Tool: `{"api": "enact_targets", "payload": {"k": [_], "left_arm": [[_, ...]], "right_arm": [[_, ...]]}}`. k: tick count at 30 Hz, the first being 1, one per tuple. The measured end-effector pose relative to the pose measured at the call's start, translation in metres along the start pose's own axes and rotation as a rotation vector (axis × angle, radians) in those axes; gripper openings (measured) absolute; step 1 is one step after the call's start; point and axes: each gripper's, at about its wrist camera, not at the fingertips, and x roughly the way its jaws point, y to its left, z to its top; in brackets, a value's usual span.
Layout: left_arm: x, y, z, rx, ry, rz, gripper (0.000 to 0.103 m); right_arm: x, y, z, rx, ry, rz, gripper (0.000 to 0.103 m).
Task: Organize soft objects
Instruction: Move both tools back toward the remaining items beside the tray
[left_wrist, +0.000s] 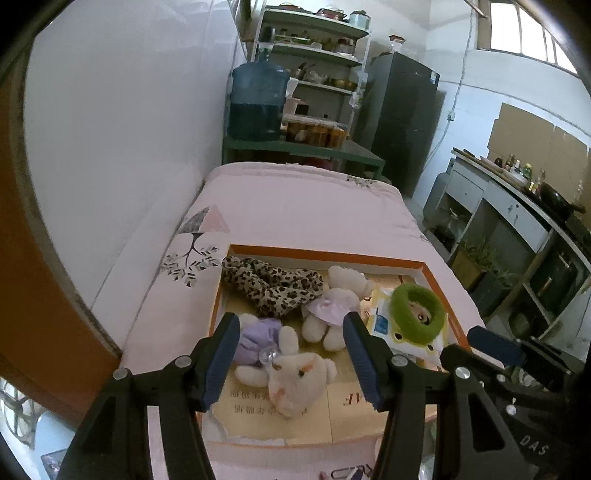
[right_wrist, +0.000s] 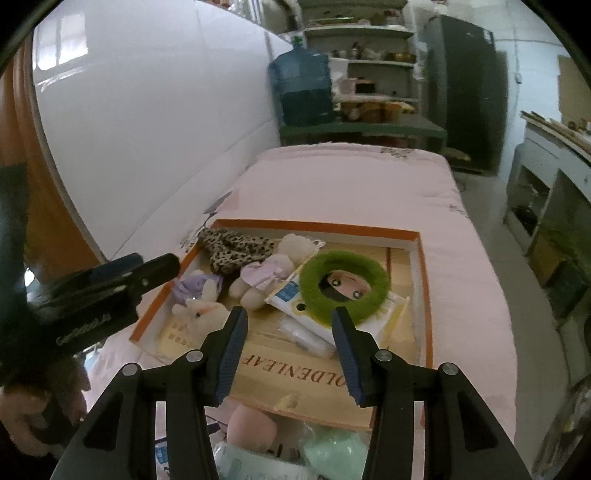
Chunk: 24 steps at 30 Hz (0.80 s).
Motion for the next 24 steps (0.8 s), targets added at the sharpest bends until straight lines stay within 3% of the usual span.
{"api": "enact_targets", "payload": {"k": [24], "left_arm": [[-0.058,-0.010,-0.032,0.034,-0.064,-0.009,0.058]], "right_arm": [[-0.049,0.014,-0.033,0.017,-0.055,-0.043,0.049]]}}
